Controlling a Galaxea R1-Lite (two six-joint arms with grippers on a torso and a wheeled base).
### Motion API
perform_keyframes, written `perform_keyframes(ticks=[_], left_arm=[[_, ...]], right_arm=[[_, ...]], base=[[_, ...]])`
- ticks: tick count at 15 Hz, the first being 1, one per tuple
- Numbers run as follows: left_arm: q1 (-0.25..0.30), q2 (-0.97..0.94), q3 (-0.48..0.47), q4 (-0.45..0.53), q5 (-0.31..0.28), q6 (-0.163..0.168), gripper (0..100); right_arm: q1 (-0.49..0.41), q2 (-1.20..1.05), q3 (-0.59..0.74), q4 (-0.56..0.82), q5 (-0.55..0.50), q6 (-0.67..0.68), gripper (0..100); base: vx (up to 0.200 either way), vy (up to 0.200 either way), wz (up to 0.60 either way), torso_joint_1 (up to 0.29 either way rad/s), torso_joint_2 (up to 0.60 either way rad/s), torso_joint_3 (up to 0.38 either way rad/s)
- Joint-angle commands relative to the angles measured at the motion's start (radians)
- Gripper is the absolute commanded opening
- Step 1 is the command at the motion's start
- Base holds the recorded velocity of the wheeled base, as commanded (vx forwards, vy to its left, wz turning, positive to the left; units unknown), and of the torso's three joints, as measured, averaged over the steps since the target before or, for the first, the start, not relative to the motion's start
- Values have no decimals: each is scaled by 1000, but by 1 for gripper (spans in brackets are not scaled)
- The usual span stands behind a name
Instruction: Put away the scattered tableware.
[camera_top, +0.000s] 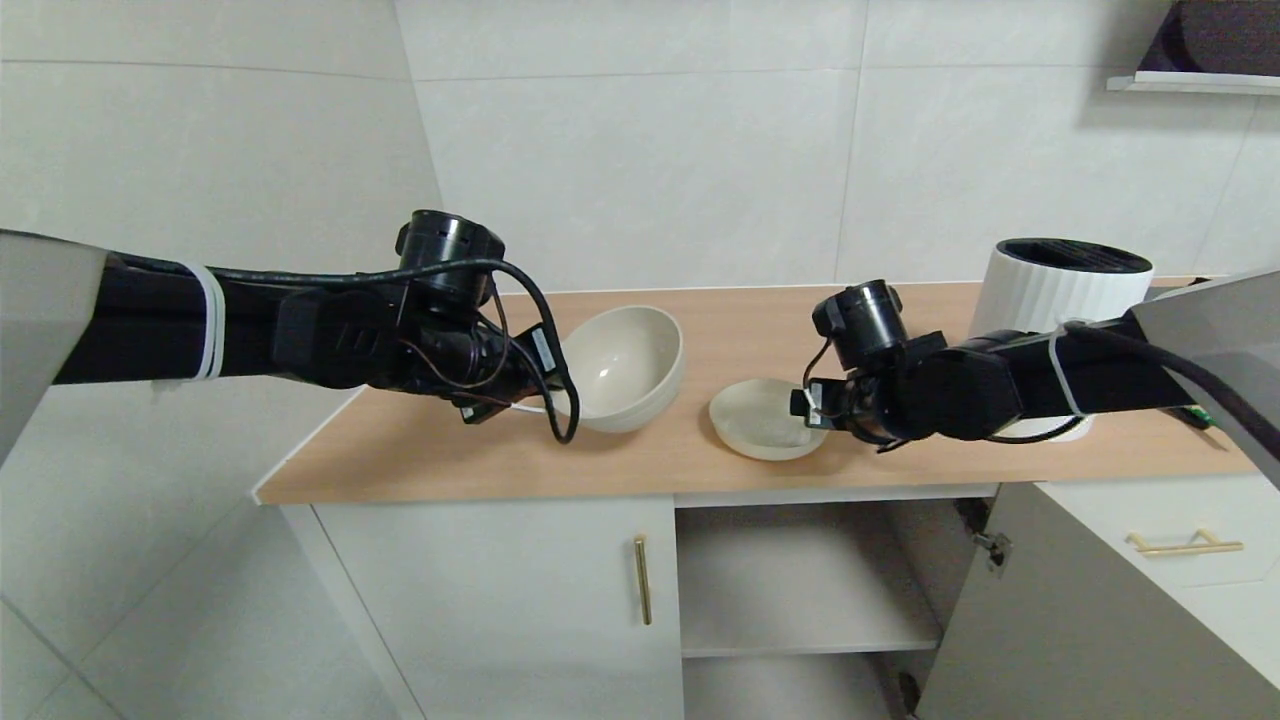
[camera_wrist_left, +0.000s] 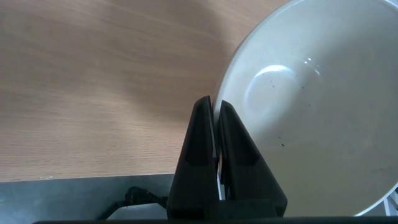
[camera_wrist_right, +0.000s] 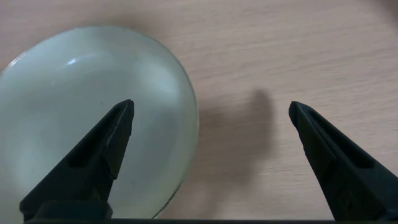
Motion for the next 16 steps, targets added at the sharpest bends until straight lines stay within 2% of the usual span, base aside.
perform_keyframes(ticks=[1,4,5,13,15,16], left_arm=[[0,-3,0,0,0,-1,0],[0,-3,0,0,0,-1,0],[0,-3,0,0,0,-1,0],[0,-4,0,1,2,-1,0],[9,-17,6,1,2,-1,0],[12,-37,21,1,0,-1,0]], right_arm=[[2,20,-3,-2,0,3,100],[2,21,-3,-3,6,6,100],[2,21,-4,-3,6,6,0],[2,6,2,-2,11,8,0],[2,-25,5,8,40,22,0],[-1,-72,17,31,103,37,0]], base=[[0,0,0,0,0,0],[0,0,0,0,0,0],[0,0,0,0,0,0],[0,0,0,0,0,0],[0,0,0,0,0,0],[0,0,0,0,0,0]])
